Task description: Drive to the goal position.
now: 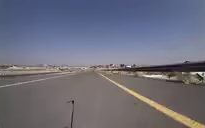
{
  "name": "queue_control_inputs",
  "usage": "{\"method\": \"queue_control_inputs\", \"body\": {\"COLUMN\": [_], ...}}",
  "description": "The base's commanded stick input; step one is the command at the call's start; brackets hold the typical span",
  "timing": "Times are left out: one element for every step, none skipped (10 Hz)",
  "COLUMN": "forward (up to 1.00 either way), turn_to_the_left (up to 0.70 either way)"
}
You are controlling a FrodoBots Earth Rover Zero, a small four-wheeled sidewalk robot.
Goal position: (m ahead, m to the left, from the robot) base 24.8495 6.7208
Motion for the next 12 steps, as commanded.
{"method": "queue_control_inputs", "body": {"forward": [1.00,1.00,1.00,1.00,1.00,1.00,1.00,1.00,1.00,1.00,1.00,1.00], "turn_to_the_left": [0.00,0.00,0.00,0.00,0.00,0.00,0.00,0.00,0.00,0.10,0.32,0.29]}}
